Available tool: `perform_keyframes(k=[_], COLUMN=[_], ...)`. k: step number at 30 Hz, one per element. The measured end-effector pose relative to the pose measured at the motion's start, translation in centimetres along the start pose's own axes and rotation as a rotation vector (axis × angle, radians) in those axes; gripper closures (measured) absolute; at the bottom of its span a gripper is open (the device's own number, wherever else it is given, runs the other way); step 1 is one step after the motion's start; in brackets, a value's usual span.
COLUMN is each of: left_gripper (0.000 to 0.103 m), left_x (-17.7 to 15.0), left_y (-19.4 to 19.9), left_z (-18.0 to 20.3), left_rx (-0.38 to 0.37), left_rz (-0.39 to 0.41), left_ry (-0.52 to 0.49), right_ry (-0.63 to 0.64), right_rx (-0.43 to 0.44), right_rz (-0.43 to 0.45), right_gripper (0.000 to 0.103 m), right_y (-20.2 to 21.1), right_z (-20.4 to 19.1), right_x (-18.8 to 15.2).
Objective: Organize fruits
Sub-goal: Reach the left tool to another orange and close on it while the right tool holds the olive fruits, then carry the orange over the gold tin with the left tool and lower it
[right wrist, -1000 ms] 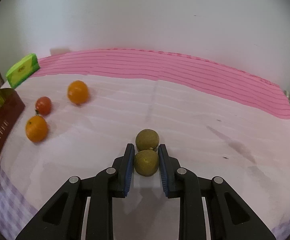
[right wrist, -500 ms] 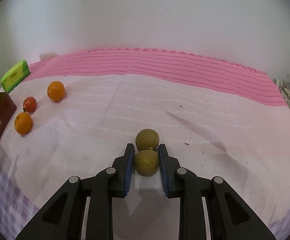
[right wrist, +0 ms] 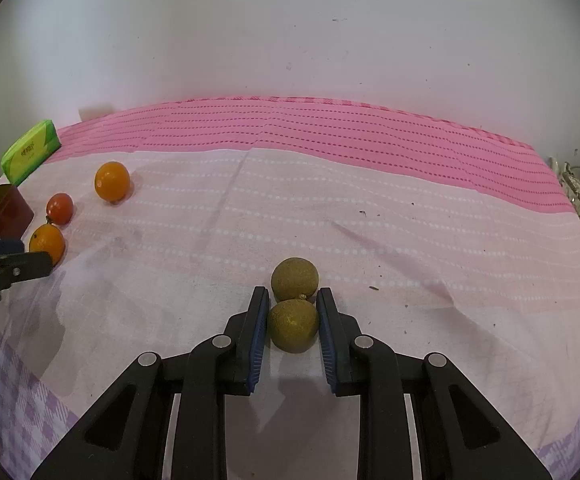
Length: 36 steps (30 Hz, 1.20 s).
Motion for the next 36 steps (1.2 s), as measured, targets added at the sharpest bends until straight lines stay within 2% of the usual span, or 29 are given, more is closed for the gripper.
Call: perform_keyframes(k=[5, 13, 36], left_gripper=[0.043, 0.068, 0.069], left_x=[0.5, 0.7, -3.3], left_y=[-0.7, -0.6, 2.4], left_z=[0.2, 0.7, -1.5], left_rx=[-0.001, -0.011, 0.013], left_rz=[-0.003, 0.025, 0.009], left_ry=[0.0, -0.033, -0.012], right_ry=[0.0, 0.002, 0.006], right_rx=[-0.001, -0.004, -0.009], right_rz=[0.0, 0.0, -0.001], right_gripper=[0.078, 0.078, 0.077], right_y=[0.0, 0.0, 0.0], right_z=[0.0, -0.1, -0.2], right_x=[0.0, 0.0, 0.0])
Point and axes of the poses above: each gripper's, at about its wrist camera, not at the fingertips, and y roughly against the way its jaws point, z to its right, x to its top, the point moved 6 cm from there along -y, roughly the way its jaws point, and after that the axes turned 6 degrees about y, right-handed, at the moved point
